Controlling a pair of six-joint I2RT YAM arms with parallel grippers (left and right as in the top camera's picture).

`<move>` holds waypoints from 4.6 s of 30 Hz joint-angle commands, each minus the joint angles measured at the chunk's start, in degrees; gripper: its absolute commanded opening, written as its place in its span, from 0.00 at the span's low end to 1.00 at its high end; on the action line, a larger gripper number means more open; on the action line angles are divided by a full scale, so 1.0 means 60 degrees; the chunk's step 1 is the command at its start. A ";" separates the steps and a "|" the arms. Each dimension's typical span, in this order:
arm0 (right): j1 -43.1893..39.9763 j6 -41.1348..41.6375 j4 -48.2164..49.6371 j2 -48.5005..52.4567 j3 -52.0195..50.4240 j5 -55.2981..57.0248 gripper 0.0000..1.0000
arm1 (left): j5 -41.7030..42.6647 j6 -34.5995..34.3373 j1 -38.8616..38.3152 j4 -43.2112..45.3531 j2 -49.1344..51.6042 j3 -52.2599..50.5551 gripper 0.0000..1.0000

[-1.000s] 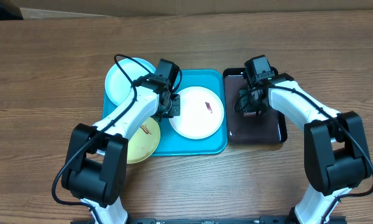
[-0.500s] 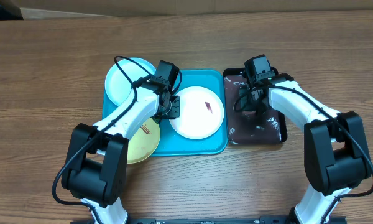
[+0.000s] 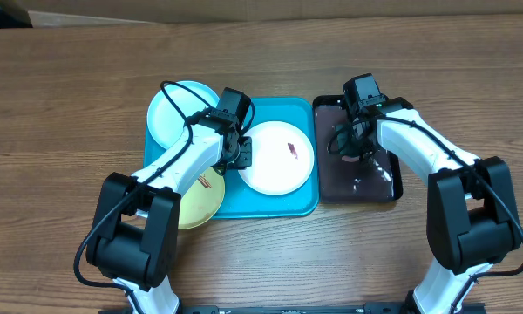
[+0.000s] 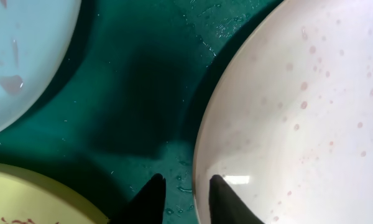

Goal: Clean dirty plates on tray and stack at the side
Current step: 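Grasp the green sponge with the right gripper and lift it, then scrub the white plate with the held sponge using the right gripper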

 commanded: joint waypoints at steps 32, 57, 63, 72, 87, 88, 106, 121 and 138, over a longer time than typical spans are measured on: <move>0.0000 -0.0025 -0.3687 -0.0495 0.2714 0.1231 0.04 | 0.0532 -0.0306 0.0372 -0.0401 0.0495 0.0561 0.20; 0.0000 0.0011 -0.3417 -0.0492 0.2226 0.0397 0.04 | 0.0652 -0.0306 0.0382 -0.0251 0.0510 0.0543 0.04; -0.0018 0.0335 -0.3621 -0.0495 0.2463 0.0226 0.04 | 0.0678 -0.0306 0.0386 -0.0226 0.0510 0.0543 0.04; 0.0055 0.0517 -0.3552 -0.0492 0.2124 -0.0652 0.04 | 0.0681 -0.0310 0.0375 -0.0211 0.0510 0.0543 0.04; 0.0310 0.0499 -0.4218 -0.0780 0.3836 -0.1494 0.04 | 0.0725 -0.0346 0.0375 -0.0204 0.0510 0.0543 0.04; 0.0419 0.0503 -0.4248 -0.0783 0.4033 -0.1625 0.04 | 0.0798 -0.0342 0.0375 -0.0171 0.0510 0.0543 0.04; 0.3486 0.0528 -0.2426 -0.0594 0.3151 0.0954 0.04 | 0.1169 -0.0342 0.0379 -0.0120 0.0510 0.0543 0.04; 0.3617 0.1304 0.0466 -0.0586 0.0455 0.2605 0.04 | 0.1173 -0.0339 0.0375 -0.0240 0.0510 0.0543 0.04; 0.3617 0.1300 0.1650 0.0186 -0.0095 0.2677 0.04 | 0.1169 -0.0339 0.0379 -0.0226 0.0510 0.0543 0.04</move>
